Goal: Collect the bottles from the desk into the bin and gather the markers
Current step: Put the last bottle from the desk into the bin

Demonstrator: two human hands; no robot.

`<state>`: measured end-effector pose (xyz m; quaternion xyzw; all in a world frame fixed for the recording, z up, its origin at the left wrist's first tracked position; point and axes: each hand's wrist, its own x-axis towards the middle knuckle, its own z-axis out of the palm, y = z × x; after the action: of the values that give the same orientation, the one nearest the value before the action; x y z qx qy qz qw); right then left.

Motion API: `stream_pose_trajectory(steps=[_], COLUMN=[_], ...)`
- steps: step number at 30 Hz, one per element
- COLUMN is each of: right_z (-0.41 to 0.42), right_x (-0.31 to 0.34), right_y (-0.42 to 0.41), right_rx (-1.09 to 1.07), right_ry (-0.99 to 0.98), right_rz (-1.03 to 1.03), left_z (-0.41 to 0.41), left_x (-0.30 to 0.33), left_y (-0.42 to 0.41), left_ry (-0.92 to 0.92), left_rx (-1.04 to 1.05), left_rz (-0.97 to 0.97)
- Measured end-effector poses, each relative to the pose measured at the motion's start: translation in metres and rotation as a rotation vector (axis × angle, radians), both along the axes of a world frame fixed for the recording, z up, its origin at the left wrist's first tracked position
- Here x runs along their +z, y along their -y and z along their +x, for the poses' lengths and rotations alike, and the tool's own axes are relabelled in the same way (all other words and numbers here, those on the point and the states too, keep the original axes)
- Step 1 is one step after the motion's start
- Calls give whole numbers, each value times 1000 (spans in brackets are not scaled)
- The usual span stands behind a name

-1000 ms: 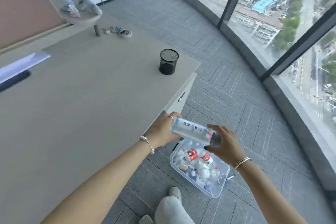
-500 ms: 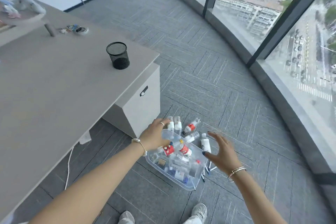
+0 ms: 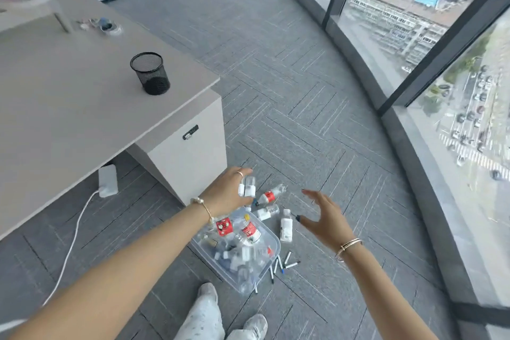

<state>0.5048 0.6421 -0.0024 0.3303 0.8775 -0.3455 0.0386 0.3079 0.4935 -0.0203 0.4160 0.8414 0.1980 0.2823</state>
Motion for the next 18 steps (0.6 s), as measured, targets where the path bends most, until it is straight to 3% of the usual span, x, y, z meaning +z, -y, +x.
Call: stream_pose_trajectory(steps=[11,18], right_z=[-1,-37], right_x=[42,37], right_y=[-40,-72], right_rx=[-49,25], right_ry=[-42,-64], right_rz=[53,98], left_z=[-25,-48], left_x=[24,28], left_y=[-49,-65], left_ry=[7,-28], left_rx=[56,90], left_rz=[61,120])
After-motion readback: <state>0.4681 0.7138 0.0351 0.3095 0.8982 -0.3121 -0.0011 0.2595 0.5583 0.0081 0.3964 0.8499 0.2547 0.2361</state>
